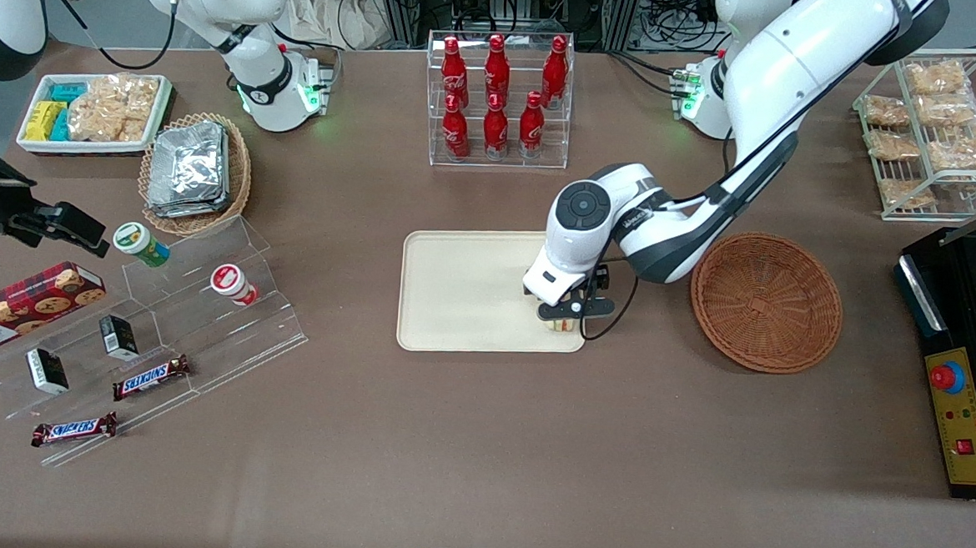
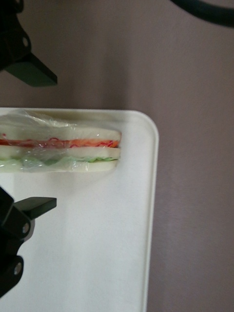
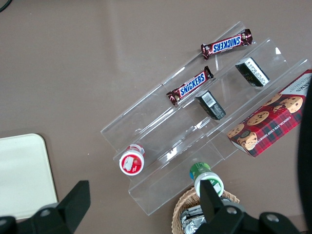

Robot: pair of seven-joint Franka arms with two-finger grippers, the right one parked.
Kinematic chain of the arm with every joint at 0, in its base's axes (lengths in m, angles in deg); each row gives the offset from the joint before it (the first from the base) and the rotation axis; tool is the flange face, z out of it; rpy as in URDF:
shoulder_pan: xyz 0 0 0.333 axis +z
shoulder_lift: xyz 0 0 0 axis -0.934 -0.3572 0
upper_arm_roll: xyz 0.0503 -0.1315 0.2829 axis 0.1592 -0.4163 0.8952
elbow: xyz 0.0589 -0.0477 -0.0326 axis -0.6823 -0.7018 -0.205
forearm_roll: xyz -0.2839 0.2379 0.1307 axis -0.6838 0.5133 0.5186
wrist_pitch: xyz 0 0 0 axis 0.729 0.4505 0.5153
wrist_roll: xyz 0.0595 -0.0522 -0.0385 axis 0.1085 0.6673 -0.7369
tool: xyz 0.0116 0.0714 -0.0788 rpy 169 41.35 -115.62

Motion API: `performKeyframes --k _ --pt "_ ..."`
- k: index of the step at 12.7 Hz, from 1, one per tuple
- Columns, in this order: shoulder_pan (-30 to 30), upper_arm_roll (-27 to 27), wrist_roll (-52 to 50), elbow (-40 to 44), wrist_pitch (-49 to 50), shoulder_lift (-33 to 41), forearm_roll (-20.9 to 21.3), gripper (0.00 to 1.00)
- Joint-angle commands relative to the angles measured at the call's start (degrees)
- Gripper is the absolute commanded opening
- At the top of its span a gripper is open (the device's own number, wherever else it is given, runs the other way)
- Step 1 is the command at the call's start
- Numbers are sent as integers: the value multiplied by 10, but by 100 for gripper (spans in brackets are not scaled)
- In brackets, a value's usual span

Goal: Place sandwich from basket to tray
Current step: 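Raise the left gripper away from the sandwich on the tray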

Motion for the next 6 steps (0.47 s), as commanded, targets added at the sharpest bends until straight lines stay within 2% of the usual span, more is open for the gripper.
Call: performKeyframes --k 1,3,5,6 --pt "7 -4 31 29 77 74 -47 100" --pt "6 40 101 38 121 137 -96 100" --pt "2 114 210 39 137 214 -191 100" --pt "-1 160 259 35 151 248 -221 100"
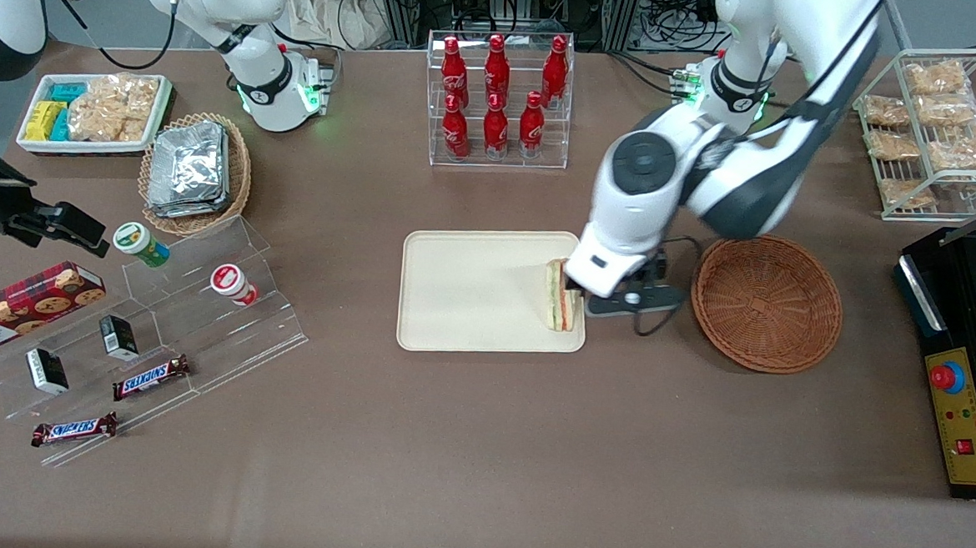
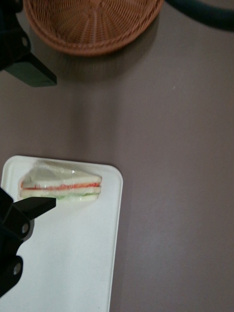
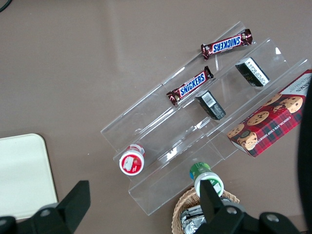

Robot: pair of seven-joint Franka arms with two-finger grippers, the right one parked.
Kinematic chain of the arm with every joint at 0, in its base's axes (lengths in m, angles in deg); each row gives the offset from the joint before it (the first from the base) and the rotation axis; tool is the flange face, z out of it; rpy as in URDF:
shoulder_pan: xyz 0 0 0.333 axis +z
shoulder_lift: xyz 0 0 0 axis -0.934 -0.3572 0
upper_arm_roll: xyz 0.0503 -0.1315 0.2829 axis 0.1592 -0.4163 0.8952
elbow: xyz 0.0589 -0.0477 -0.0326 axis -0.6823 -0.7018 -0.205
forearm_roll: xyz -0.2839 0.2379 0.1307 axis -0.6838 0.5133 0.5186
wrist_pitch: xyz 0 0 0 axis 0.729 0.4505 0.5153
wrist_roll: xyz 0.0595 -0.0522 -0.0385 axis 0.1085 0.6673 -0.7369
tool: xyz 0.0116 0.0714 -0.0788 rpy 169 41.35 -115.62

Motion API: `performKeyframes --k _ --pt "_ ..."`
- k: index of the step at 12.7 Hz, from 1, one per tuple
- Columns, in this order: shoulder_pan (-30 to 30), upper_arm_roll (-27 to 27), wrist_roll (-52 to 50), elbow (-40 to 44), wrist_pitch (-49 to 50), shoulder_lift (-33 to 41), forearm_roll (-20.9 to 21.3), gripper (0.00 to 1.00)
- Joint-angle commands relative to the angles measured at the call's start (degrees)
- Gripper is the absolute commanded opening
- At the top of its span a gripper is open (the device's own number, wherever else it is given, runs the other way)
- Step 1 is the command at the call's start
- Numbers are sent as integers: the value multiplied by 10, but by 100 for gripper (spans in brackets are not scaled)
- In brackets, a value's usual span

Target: Place sandwich from basket to tray

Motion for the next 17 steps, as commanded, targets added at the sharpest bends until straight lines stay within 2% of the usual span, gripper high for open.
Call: performKeyframes --k 1,3,7,11,13,17 --pt "-5 106 122 -18 48 101 -68 100" --pt "-5 174 146 -21 69 140 -72 100" --pt "-5 280 265 -33 80 187 -142 100" --pt "-5 350 357 -41 98 203 -150 100" --pt "-5 362 401 -36 100 203 -149 100" --pt "-5 367 409 -27 101 198 -150 100"
